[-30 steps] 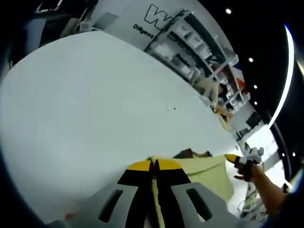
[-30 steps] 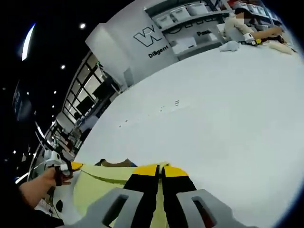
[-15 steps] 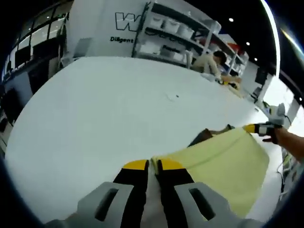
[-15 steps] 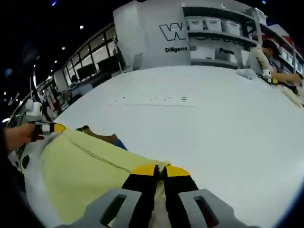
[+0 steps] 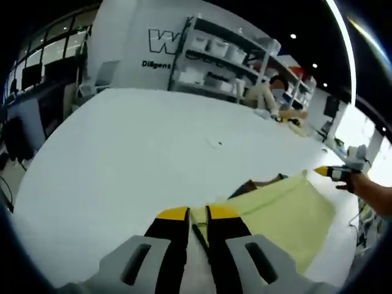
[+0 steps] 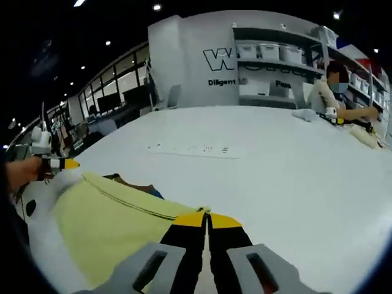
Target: Fold the garment on the visible template until the final outline fits inside the template.
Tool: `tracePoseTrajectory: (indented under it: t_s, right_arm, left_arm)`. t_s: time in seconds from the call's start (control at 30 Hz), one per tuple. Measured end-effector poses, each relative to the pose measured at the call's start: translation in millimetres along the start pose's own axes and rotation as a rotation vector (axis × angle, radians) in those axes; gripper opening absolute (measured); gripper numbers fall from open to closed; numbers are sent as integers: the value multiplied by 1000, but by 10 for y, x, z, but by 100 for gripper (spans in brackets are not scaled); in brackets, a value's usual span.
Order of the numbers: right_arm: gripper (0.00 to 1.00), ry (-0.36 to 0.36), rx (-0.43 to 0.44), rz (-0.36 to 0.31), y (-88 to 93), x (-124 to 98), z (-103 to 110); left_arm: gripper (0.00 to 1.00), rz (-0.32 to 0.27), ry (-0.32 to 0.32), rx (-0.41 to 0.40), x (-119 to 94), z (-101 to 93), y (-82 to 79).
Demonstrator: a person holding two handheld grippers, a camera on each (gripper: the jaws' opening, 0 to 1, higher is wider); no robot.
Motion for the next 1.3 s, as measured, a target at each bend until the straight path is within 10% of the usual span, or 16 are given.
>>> tracePoseTrajectory:
  t_s: [0.53,1.3]
  right_arm:
    - [0,-67,-298,164,262,381,342]
    - [0,-33,-293,81,-3,674,254]
  left_arm:
    - [0,96,28,90,276,-125,324]
    - [0,15,-33,51,531,10,28]
Point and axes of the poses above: the point that each gripper's makers call its tool centre point, and the gripper's own axes: x roughly forward along the fingers, z roughly to its left, y roughly out of its underside, the point moved 10 cm from there along -x, roughly backward along the fingers, and after that the axes turned 4 degrees about y, right-handed, at the moved point
